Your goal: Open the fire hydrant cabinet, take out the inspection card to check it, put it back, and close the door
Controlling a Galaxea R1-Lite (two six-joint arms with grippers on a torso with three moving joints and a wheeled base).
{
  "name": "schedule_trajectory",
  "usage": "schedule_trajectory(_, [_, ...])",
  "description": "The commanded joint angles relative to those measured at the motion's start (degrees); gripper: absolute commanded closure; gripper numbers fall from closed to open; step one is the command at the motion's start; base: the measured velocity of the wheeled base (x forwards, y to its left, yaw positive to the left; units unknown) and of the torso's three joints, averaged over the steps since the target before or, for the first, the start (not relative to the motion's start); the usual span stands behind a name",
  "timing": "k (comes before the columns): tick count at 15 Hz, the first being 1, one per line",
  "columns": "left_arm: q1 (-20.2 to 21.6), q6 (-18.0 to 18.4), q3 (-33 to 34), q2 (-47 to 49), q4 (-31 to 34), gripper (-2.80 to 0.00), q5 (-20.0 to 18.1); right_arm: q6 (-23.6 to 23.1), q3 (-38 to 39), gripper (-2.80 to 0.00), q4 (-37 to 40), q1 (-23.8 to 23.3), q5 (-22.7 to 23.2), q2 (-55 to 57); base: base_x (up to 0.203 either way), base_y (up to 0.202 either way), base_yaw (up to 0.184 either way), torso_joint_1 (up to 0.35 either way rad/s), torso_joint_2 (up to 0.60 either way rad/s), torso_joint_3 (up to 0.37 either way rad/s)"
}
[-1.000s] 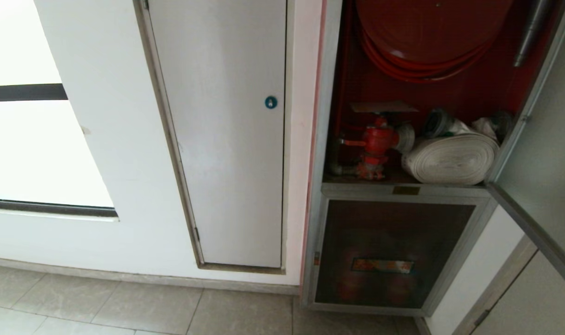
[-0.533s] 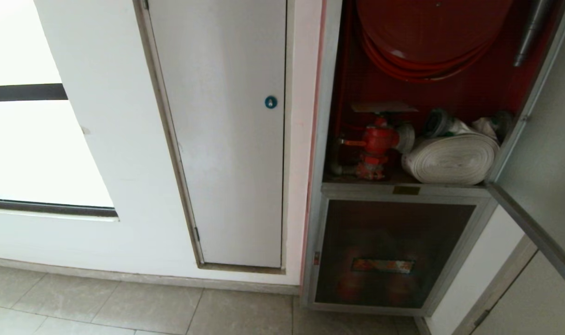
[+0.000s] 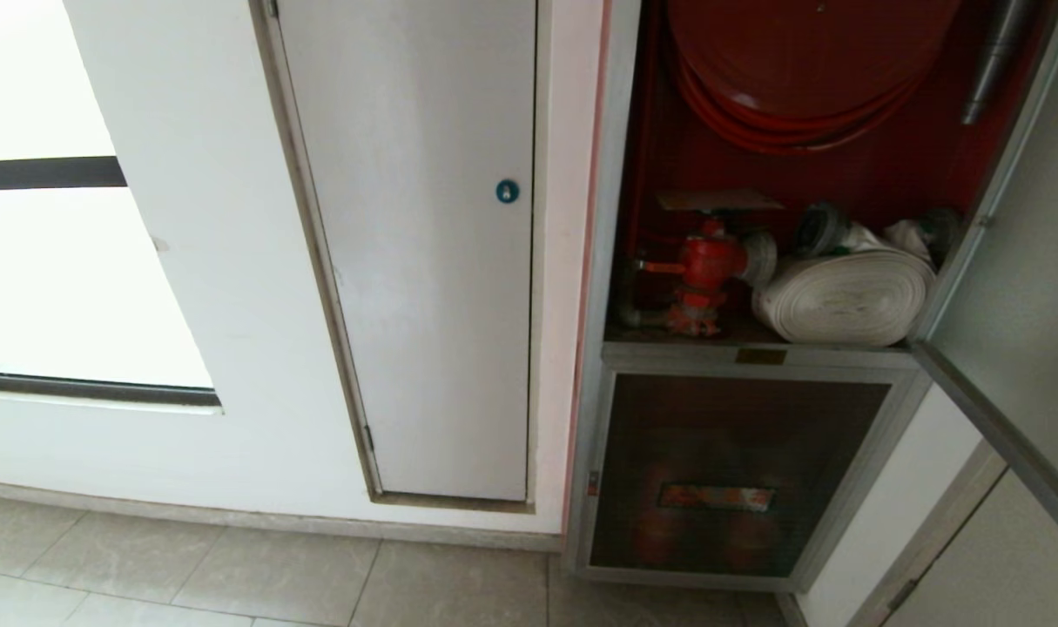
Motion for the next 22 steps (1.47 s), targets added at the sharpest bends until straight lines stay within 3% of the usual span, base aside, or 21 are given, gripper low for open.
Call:
schedule_trajectory(1, [0.00,-0.01,0.01,0.07,0.02,0.00,0.02,0.04,0.97,0.00,-0.23,5.12,-0.10,0.49,0.000,0.000,0.000,0.000,0.00,0.000])
schedule_trajectory(9, [0.00,-0.01,0.01,0.07,-0.07,0.00,0.02,-0.76,14.18,0.00,1.61,23.15,0.76,-22.02,0.000,0.000,0.000,0.000,0.00,0.000])
schedule_trajectory(17, [0.00,-0.01,0.01,0.07,0.02,0.00,0.02,-1.49,18.06,0.00,27.50,25.14,1.41,-50.90,0.000,0.000,0.000,0.000,0.00,0.000])
schedule_trajectory(22, [0.00,-0.01,0.01,0.07,-0.07,0.00,0.02,-1.58,23.84,0.00,29.91,24.21,2.52,-55.64,0.000,0.000,0.000,0.000,0.00,0.000])
